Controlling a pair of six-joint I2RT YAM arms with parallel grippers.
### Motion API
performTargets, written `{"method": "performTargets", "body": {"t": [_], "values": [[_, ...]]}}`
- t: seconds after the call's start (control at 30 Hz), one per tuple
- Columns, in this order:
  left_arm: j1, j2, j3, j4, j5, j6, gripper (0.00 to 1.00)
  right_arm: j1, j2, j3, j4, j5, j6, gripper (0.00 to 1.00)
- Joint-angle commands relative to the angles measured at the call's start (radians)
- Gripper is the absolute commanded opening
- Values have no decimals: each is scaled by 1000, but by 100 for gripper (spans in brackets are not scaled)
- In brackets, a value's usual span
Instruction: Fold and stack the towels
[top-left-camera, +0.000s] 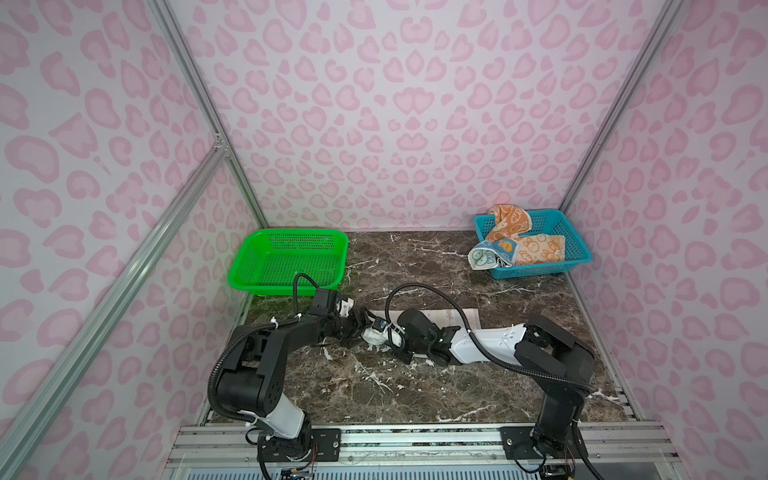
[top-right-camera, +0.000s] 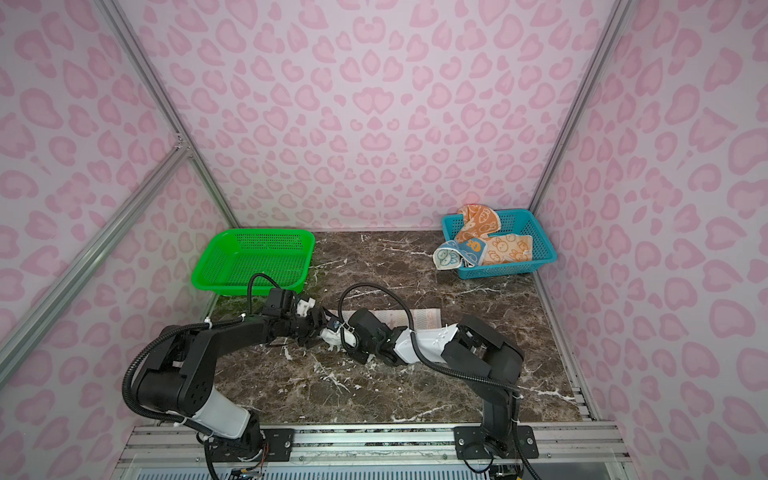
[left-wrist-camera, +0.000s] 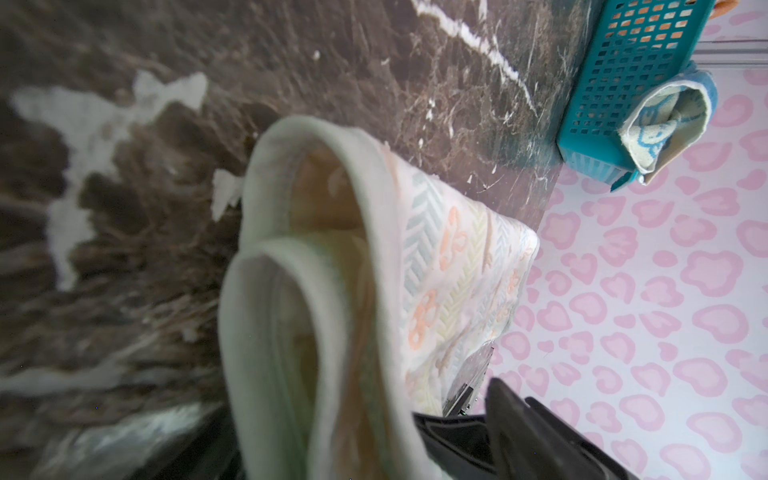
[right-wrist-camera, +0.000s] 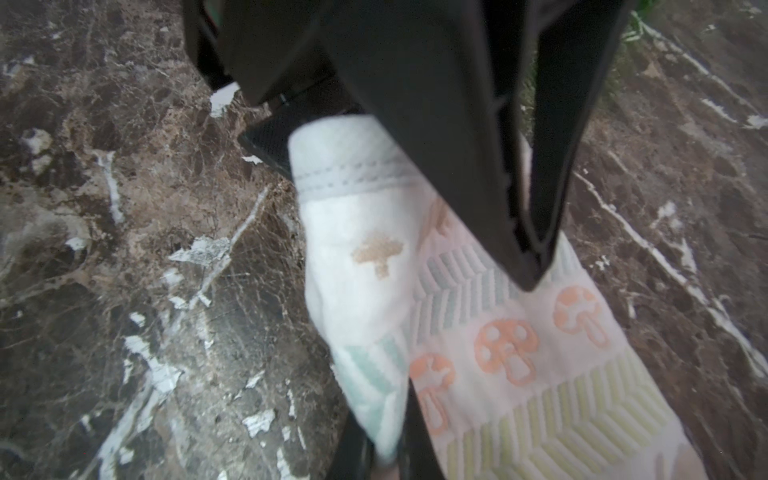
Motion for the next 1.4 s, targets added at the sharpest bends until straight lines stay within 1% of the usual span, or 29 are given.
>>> {"method": "performTargets", "body": {"t": [0.0,0.1,0.13,0.17,0.2,0.23,0.27,0.33,0.43,0.53,0.63,0.8,0.83,0.87,0.97,1.13,1.23,1.37], "values": [[-7,37,12,-31,-37,16,65,3,-2,-9,52,-7,-18,0],[-9,55,28,-39,-51,27,47,5,-1,-4,53,-5,-18,4],[-9,57,38,-51,-58,33,40,7,-1,-3,51,-3,-16,6],[-9,58,47,-61,-64,40,28,7,-1,-1,52,-1,-13,7],[-9,58,56,-72,-70,45,12,8,-2,-4,54,0,-13,10],[-10,58,67,-84,-79,51,3,8,-4,-7,56,3,-10,13],[-10,57,72,-93,-84,57,3,9,-9,-9,57,5,-5,19],[-9,53,90,-112,-91,72,3,8,-23,-14,55,16,6,36],[-9,39,115,-142,-91,106,3,7,-62,-22,42,41,40,48],[-10,21,163,-184,-91,161,3,-8,-107,-8,-23,82,131,65],[-9,0,234,-243,-104,229,3,-38,-157,-7,-75,78,243,74],[-9,-15,404,-391,-163,360,3,-42,-274,-97,-15,133,349,87],[-8,-17,433,-413,-185,378,3,-43,-293,-105,-17,142,361,94],[-9,-24,465,-431,-207,393,3,-45,-313,-112,-19,154,371,99],[-8,-25,561,-479,-245,462,3,-50,-371,-132,-22,191,396,99],[-4,37,815,-652,-358,631,3,-59,-404,-128,-58,222,434,99],[20,91,942,-722,-381,682,3,-59,-404,-124,-62,218,439,99],[74,147,1086,-767,-377,693,3,-59,-395,-110,-77,225,441,99]]}}
